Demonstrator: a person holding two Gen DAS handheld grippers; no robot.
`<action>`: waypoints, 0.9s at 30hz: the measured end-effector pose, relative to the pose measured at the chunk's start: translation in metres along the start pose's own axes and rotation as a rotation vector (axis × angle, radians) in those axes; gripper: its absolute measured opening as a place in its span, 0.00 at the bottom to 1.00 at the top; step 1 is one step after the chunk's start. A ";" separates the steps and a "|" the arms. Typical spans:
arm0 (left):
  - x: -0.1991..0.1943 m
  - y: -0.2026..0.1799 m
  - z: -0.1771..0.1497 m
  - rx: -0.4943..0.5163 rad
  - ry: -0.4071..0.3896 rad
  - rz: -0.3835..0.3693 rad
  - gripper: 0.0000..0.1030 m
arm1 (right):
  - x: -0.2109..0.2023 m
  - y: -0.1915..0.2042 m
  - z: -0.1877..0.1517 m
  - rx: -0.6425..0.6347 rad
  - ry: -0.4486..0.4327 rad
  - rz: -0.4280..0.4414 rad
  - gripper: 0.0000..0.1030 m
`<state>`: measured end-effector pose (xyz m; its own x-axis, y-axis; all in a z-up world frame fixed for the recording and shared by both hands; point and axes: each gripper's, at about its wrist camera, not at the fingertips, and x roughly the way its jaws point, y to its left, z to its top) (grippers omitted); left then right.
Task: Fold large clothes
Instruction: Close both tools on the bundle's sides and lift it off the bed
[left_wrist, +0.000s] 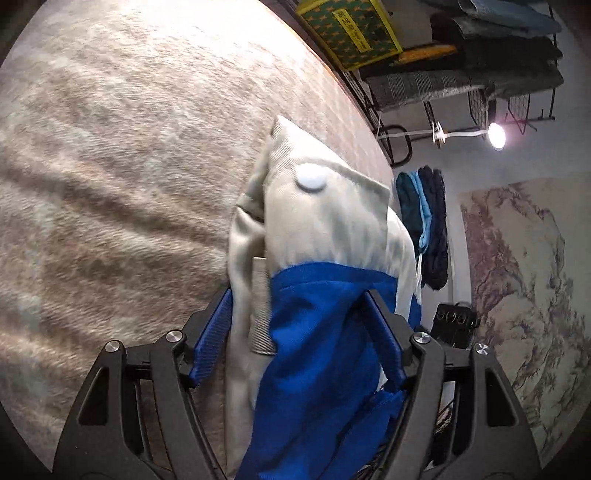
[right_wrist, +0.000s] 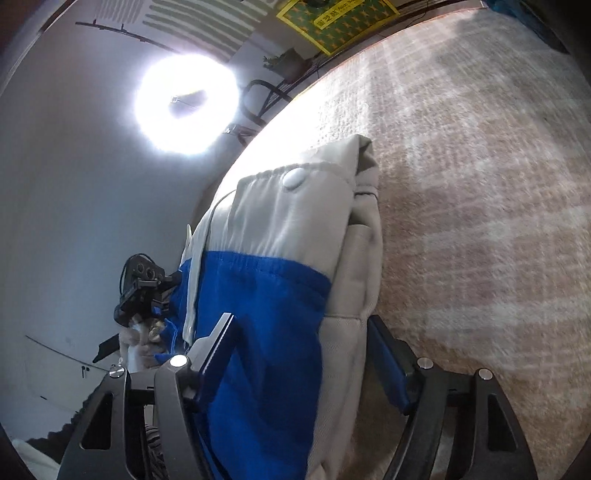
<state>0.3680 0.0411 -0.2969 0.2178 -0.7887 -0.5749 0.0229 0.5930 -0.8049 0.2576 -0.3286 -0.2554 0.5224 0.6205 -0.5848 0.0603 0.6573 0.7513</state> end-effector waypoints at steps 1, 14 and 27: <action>0.002 -0.004 0.000 0.018 0.002 0.013 0.70 | -0.001 0.000 0.001 0.005 -0.005 0.002 0.72; 0.009 -0.042 -0.019 0.129 -0.065 0.176 0.39 | 0.021 0.046 0.001 -0.116 -0.019 -0.154 0.34; -0.009 -0.128 -0.060 0.385 -0.167 0.272 0.31 | -0.003 0.119 -0.011 -0.341 -0.082 -0.263 0.28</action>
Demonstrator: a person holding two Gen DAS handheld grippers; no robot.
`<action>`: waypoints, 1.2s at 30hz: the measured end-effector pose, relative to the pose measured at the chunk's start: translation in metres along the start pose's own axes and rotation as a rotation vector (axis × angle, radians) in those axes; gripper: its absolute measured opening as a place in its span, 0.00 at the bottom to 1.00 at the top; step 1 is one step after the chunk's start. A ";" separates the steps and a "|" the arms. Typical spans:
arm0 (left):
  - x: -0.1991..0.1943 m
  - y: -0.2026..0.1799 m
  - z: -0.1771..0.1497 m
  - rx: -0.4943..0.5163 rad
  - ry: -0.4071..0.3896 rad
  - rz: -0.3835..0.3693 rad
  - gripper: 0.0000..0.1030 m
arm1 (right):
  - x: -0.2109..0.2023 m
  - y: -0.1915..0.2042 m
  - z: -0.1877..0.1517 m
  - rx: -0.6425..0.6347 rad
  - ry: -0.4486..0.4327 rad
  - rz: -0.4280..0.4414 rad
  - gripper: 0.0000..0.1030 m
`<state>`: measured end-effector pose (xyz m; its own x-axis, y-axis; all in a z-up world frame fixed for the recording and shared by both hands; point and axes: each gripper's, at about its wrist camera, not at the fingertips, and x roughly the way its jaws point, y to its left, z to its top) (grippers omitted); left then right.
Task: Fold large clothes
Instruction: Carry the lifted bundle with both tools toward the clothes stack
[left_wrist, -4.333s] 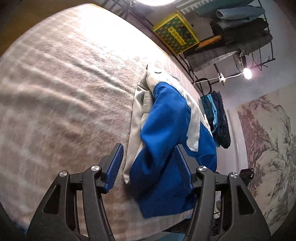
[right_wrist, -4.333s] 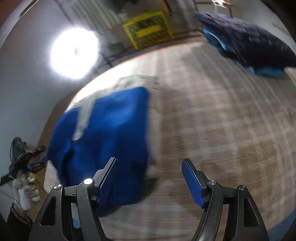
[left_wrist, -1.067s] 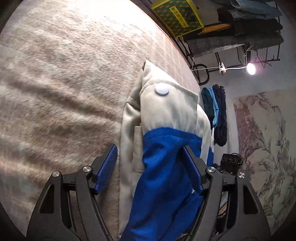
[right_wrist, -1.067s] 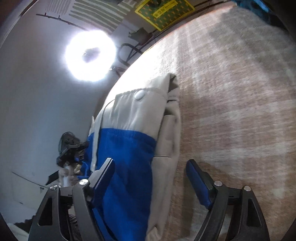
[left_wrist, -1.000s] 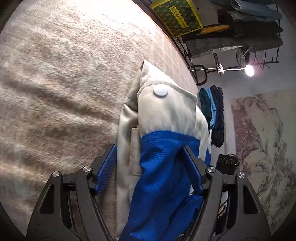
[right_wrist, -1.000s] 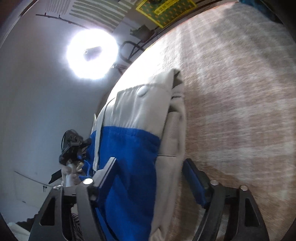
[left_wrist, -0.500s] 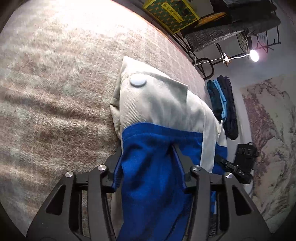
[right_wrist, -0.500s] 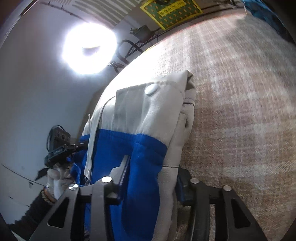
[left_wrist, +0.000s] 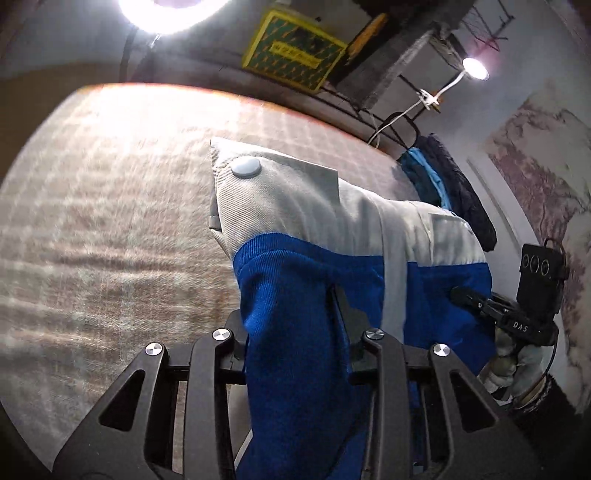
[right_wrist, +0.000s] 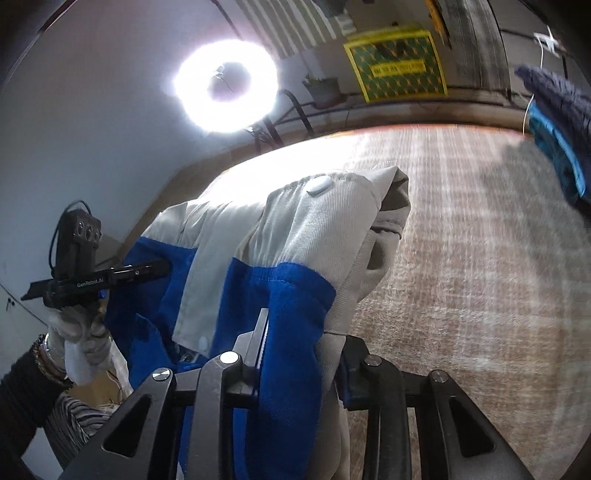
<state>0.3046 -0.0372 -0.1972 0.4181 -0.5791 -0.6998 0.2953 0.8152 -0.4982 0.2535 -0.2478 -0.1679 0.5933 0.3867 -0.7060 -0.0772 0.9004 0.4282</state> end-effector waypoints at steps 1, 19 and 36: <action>-0.002 -0.007 -0.001 0.011 -0.005 0.001 0.31 | -0.006 0.003 -0.001 -0.007 -0.009 -0.005 0.28; -0.013 -0.143 -0.025 0.289 -0.059 -0.059 0.28 | -0.108 -0.005 -0.024 -0.085 -0.140 -0.155 0.28; 0.060 -0.264 0.017 0.392 -0.032 -0.206 0.28 | -0.200 -0.090 -0.014 -0.038 -0.200 -0.302 0.27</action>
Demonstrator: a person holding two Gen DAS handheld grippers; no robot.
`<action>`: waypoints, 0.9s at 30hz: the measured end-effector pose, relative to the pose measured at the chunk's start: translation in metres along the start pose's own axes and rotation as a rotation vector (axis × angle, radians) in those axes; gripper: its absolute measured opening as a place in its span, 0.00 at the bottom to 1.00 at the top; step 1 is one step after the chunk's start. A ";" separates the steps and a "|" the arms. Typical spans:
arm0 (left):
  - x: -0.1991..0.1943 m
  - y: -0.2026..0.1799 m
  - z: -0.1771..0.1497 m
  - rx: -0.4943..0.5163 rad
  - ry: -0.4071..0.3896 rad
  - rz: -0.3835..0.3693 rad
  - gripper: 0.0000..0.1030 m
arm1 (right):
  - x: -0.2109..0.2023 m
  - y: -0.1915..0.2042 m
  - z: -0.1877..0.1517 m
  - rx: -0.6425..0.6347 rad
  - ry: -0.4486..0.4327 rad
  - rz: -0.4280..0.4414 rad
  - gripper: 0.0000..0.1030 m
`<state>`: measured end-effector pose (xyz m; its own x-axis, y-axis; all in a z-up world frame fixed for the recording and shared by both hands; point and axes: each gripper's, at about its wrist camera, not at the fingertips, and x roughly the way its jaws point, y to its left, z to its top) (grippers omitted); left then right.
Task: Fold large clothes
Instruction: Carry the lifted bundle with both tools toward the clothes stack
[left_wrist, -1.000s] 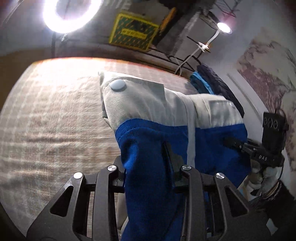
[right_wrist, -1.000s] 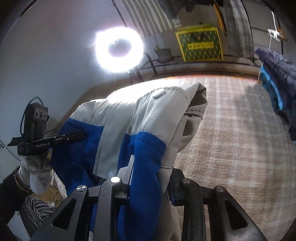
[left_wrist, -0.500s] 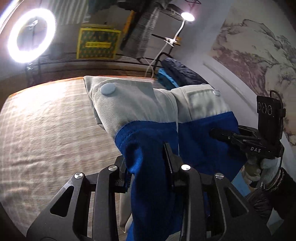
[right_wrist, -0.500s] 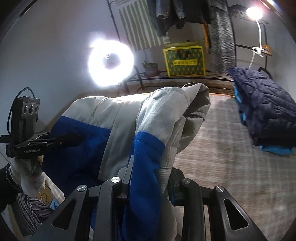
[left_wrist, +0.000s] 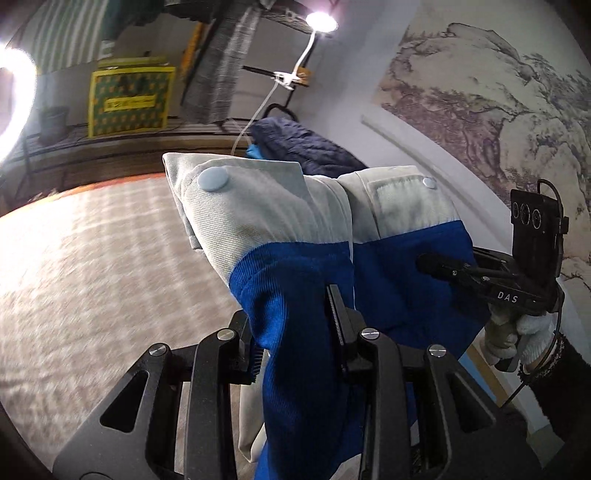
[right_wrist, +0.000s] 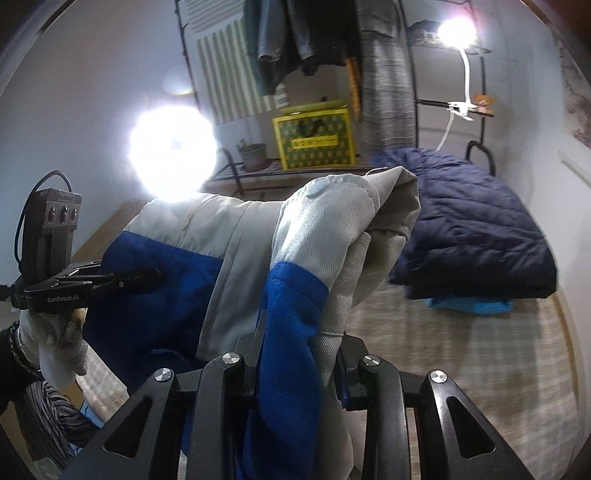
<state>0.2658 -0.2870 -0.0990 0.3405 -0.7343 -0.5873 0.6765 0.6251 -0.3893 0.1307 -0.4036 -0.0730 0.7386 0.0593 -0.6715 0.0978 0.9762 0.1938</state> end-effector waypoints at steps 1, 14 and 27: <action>0.005 -0.004 0.006 0.005 -0.002 -0.006 0.28 | -0.004 -0.008 0.005 0.000 -0.004 -0.010 0.27; 0.086 -0.067 0.148 0.102 -0.107 -0.078 0.28 | -0.053 -0.108 0.106 -0.034 -0.117 -0.165 0.27; 0.202 -0.068 0.250 0.076 -0.184 -0.068 0.28 | -0.007 -0.202 0.198 -0.083 -0.182 -0.254 0.27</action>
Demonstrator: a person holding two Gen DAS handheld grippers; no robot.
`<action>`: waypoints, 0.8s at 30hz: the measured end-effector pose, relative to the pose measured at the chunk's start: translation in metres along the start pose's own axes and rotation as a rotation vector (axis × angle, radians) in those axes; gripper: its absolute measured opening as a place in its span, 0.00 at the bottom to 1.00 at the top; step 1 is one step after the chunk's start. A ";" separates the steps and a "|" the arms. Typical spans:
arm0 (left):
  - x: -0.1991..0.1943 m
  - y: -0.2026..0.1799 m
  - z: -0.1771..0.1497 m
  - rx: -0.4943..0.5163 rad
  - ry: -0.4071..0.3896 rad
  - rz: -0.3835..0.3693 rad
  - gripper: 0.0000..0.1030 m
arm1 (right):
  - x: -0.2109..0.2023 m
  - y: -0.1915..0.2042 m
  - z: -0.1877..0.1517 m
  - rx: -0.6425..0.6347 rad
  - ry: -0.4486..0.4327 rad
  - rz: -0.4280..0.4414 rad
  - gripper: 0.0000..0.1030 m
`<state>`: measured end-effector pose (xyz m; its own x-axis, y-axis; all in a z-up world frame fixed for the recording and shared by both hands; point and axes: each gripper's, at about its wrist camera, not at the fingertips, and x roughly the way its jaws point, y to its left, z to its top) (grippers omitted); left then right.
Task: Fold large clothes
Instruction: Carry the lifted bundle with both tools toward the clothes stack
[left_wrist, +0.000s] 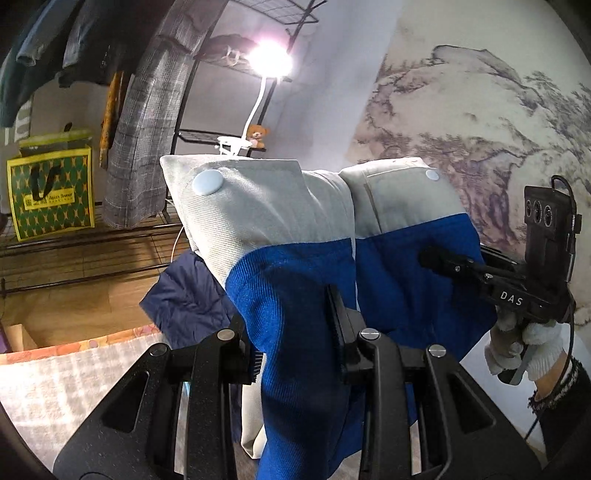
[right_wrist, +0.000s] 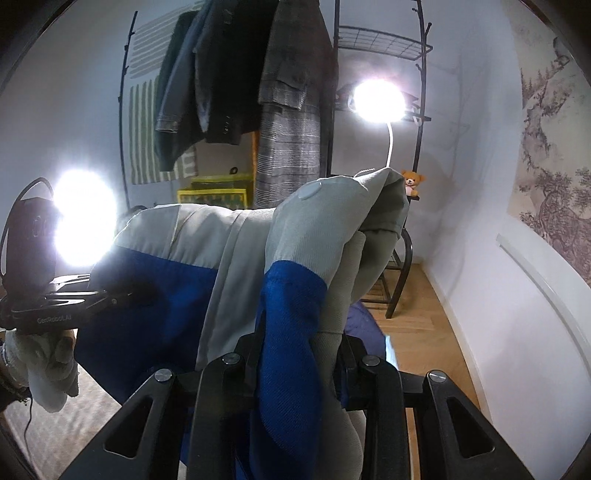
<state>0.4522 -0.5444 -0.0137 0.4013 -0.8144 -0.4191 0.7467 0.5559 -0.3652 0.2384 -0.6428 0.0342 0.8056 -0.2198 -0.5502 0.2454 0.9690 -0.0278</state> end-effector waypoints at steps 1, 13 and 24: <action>0.008 0.005 -0.001 -0.004 0.003 0.006 0.28 | 0.008 -0.002 0.000 -0.001 0.003 -0.002 0.27; 0.094 0.093 -0.040 -0.151 0.101 0.078 0.28 | 0.135 -0.073 -0.040 0.151 0.117 -0.044 0.35; 0.131 0.117 -0.058 -0.189 0.164 0.106 0.48 | 0.198 -0.112 -0.089 0.256 0.274 -0.152 0.63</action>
<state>0.5612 -0.5766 -0.1592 0.3691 -0.7208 -0.5867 0.5867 0.6703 -0.4544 0.3219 -0.7851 -0.1459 0.5843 -0.2869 -0.7591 0.5054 0.8605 0.0638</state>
